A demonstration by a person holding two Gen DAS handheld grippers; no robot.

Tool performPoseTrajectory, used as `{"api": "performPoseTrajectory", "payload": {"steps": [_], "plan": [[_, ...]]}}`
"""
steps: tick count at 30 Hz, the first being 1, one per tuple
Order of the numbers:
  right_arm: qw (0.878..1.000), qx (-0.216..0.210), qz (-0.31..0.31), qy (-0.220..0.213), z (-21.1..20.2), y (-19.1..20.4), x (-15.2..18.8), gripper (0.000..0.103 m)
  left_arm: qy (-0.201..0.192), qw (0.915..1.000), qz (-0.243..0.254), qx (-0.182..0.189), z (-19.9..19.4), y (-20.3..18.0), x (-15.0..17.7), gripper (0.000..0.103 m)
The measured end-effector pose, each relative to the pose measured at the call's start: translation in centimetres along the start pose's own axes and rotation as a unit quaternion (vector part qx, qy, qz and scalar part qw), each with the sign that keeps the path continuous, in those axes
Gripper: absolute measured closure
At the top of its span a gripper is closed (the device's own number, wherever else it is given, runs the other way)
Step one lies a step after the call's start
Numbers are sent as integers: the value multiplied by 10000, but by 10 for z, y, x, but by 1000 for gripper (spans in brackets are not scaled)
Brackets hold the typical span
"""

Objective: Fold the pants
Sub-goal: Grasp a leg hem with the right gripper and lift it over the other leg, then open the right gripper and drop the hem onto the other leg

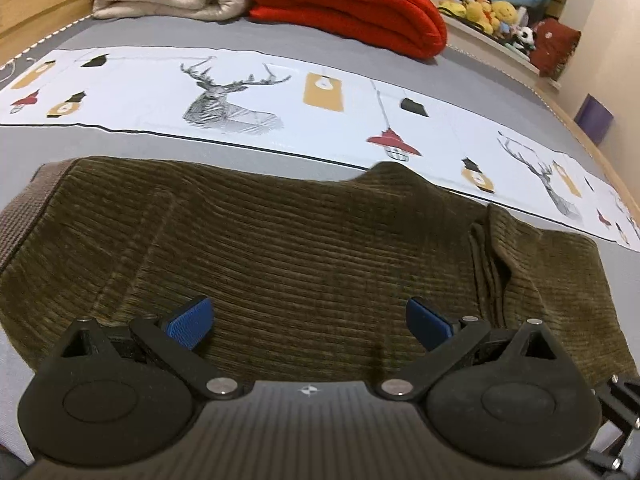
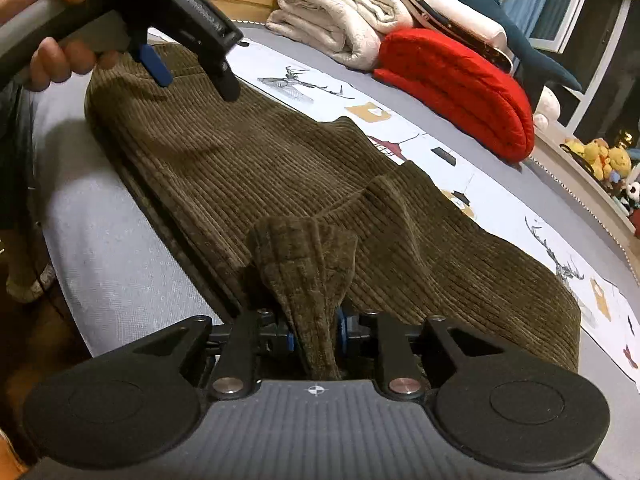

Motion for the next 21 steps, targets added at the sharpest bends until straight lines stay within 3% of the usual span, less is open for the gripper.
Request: {"api": "performPoseTrajectory", "payload": {"steps": [2,4,5,7,9,11,16,19,21], "plan": [[9995,-118,297,77,0,-6,-4,80,20,10000,68,59,2,-6,2,0],[9982,-304,484,205,-1,-11,-8,72,38,9998,178,88,4,-12,4,0],[9967,-495,582,276,2,-13,-17,62,43,9996,242,105,5,-16,5,0],[9933,-818,769,285,-1,-15,-24,53,54,9993,356,134,7,-21,7,0],[9845,-1417,1006,247,-9,-17,-29,32,100,9988,452,162,11,-26,9,0],[9788,-1619,1235,204,-14,-22,-31,27,133,9983,527,199,14,-32,10,0],[9588,-1670,2280,272,-4,-63,-35,36,106,9978,573,323,16,-42,9,0],[9638,-1438,2229,259,1,-72,-36,40,105,9978,560,344,18,-45,9,0],[9641,-1529,2141,351,8,-68,-32,57,119,9977,577,329,19,-46,9,0]]}}
Point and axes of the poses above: each gripper's, at about its wrist camera, not at the fingertips, and z roughly the way its jaws point, y to its left, x to its underside, the point moved 2 cm from there along z, roughly the way its jaws point, and after that the axes turned 7 degrees about x, right-handed, at the moved point
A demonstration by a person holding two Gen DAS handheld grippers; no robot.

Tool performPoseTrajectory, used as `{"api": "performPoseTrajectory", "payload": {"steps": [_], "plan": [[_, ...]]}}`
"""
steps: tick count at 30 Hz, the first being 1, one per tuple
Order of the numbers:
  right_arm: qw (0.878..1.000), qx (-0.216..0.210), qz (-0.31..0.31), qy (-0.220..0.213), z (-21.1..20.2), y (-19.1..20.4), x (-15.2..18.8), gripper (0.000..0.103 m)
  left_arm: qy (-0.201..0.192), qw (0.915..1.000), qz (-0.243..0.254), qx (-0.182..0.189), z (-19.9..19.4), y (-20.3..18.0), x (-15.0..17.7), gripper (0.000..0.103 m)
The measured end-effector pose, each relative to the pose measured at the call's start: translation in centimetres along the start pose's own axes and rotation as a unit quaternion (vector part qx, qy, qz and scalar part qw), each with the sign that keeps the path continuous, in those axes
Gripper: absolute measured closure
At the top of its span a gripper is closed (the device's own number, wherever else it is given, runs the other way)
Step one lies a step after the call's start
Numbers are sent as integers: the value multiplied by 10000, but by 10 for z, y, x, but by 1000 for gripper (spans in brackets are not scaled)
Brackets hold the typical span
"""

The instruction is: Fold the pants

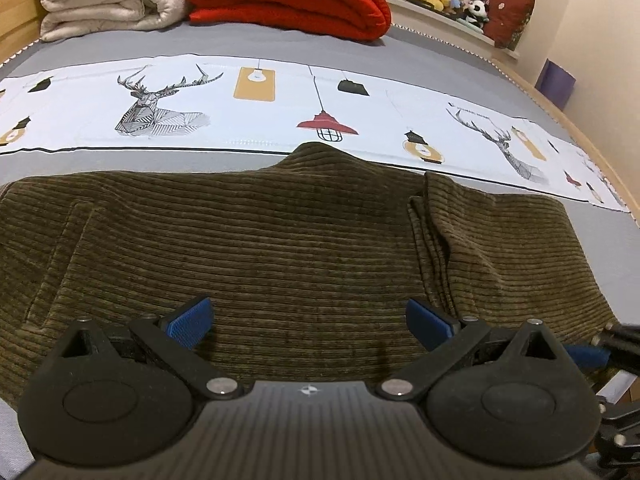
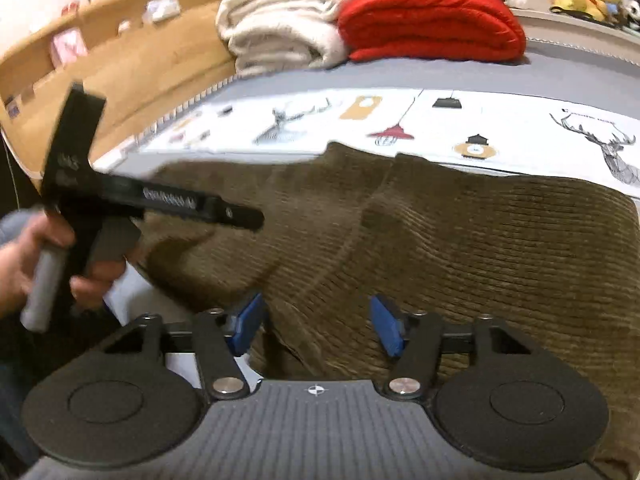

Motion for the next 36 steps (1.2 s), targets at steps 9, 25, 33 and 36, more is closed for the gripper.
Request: {"api": "performPoseTrajectory", "payload": {"steps": [9,25,33,36], "plan": [[9989,-372,-293,25,-24,11,7,93,46,9997,-216,101,2,3,-3,0],[9880,58,-1534,191,-3,40,15,69,2,9985,-544,6,-4,19,-6,0],[9989,-241,-68,-405,-30,3,-6,73,31,9979,-644,79,-7,24,-6,0],[9974,-324,-345,537,-5,16,5,55,59,9980,-622,104,-8,22,-4,0]]}}
Point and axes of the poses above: each gripper's, at about its wrist camera, not at the fingertips, and z roughly the way its jaws point, y to its left, x to its underside, the point moved 2 cm from there along z, roughly the way its jaws point, and after that the axes turned 7 degrees about x, right-handed, at the moved point
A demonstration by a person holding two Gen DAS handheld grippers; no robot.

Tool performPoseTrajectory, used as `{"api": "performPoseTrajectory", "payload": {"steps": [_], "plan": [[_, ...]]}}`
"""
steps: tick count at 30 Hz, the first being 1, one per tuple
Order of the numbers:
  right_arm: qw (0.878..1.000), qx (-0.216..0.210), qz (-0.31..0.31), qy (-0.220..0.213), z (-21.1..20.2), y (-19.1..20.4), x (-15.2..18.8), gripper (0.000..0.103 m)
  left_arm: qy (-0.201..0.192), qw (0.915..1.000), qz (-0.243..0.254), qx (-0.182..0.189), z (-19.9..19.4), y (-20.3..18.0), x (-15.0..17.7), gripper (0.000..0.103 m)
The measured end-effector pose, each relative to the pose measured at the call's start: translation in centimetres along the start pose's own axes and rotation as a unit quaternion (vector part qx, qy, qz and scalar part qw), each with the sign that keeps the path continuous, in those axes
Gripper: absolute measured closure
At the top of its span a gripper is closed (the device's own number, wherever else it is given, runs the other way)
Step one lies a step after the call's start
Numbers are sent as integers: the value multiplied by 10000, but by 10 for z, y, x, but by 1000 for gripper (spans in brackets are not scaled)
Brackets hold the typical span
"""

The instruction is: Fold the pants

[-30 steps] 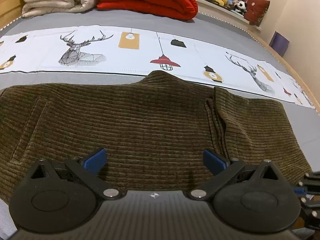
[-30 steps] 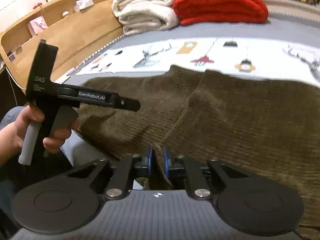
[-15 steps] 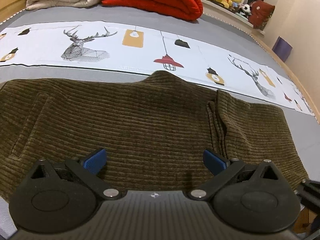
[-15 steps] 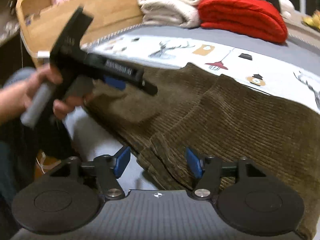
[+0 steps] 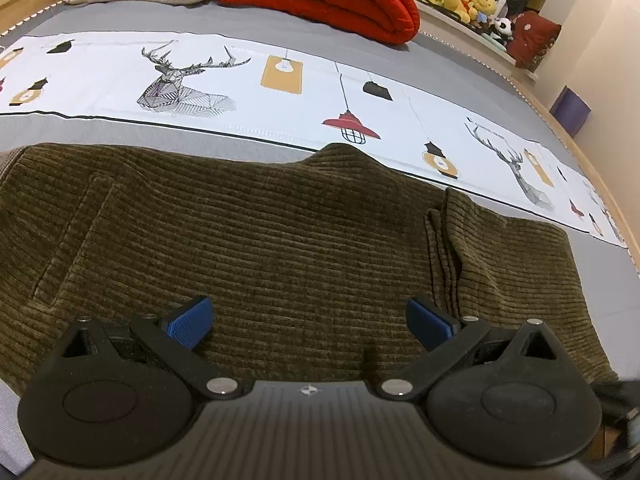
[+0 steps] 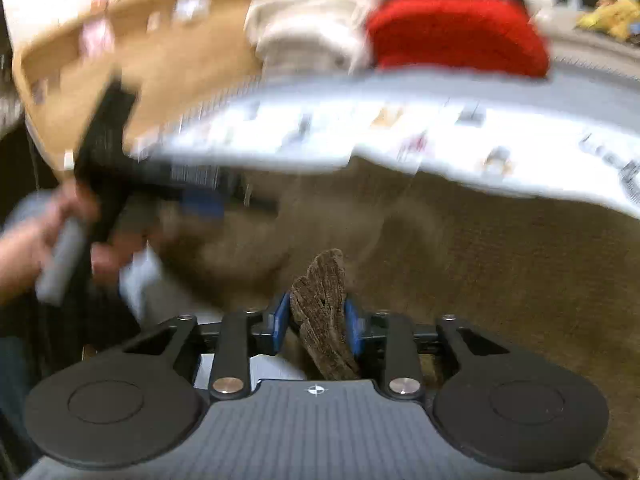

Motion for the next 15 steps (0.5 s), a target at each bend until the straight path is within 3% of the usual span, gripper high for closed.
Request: {"api": "performPoseTrajectory", "payload": {"steps": [2,5,7,10,14,15], "plan": [[9998,-25,-203,-14,0,7,-1,46,-6,10000,0,26,-2,0,1,0],[9982,-406,-35,-446,-25,-10,-21,45,-33,9999,-129,37,-8,5,-1,0],[9966,-232,261,-750,-39,-35,-41,43,-48,9996,-284,35,-11,13,-4,0],[9970,138,141,-748,-36,-67,-76,44,-119,9991,-405,-59,-15,24,-10,0],[9965,487,-532,-425,4,-88,-116,70,-193,9989,-319,-279,-18,38,-16,0],[9959,524,-673,-309,15,-92,-124,71,-195,9988,-290,-339,-17,42,-18,0]]}}
Point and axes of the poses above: each gripper's, at about its wrist camera, not at the fingertips, and z roughly the way its jaws point, y to its left, x to its underside, the point moved 2 cm from there along z, roughly the way its jaws point, and after that the axes turned 7 degrees about x, right-handed, at the moved point
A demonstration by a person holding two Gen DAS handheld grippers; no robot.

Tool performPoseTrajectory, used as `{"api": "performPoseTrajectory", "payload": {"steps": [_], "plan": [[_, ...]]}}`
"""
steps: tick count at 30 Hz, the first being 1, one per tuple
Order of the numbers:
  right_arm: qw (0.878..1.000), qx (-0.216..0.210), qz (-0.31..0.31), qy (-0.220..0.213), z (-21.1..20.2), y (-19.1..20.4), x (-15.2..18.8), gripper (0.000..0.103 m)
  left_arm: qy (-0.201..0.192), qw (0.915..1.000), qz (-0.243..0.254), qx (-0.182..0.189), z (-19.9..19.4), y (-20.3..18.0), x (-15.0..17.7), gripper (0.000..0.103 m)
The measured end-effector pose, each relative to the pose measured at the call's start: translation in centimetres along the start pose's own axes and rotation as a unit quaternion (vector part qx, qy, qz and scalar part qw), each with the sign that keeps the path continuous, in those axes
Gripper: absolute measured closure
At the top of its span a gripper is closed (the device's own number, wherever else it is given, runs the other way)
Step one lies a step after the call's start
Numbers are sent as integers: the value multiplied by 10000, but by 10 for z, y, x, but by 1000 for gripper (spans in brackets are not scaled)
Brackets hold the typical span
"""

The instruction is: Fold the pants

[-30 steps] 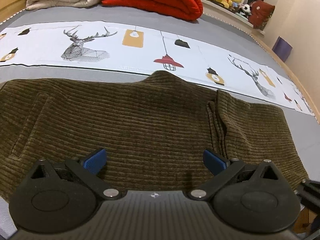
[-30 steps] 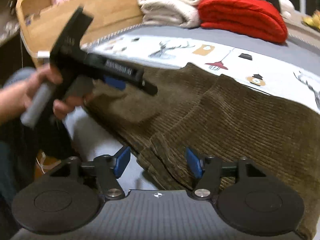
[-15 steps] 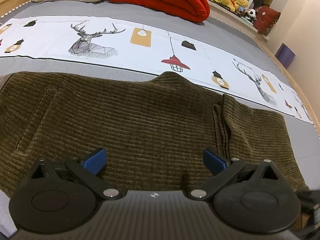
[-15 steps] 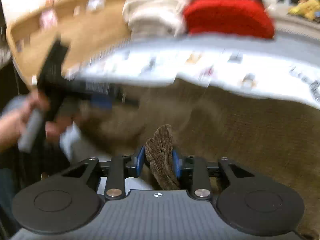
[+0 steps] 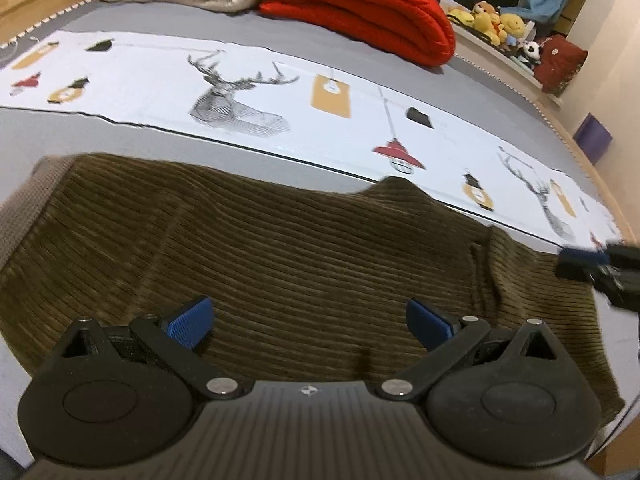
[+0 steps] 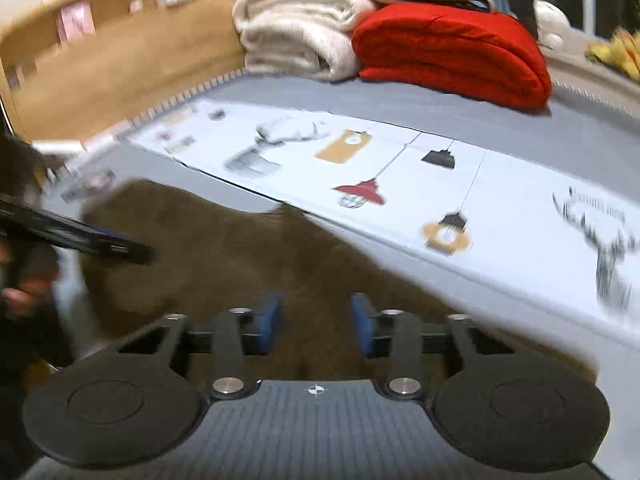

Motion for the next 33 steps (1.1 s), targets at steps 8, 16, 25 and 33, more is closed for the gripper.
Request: {"api": "performPoseTrajectory", "payload": {"steps": [8,16,25,33], "plan": [[9958,-226,-545,693,69,-2,-18,48,114,9998,-96,-152,5,25,-6,0],[9918,-639,-771,791,76,-3,-21,85,116,9999,-56,-86,3,22,-7,0],[9828,-1117,-1068,1009,68,-2,-35,90,201,9994,-257,-101,2,30,-4,0],[9777,-998,-1180,1421,101,-5,-39,78,215,9993,-297,-58,2,32,-5,0]]}}
Point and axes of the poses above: each gripper's, at about its wrist camera, not at the fingertips, and z roughly the way its jaws point, y to its left, x to its underside, the point moved 2 cm from there along z, roughly the way its jaws point, and after that the axes turned 7 degrees about x, right-handed, at the moved point
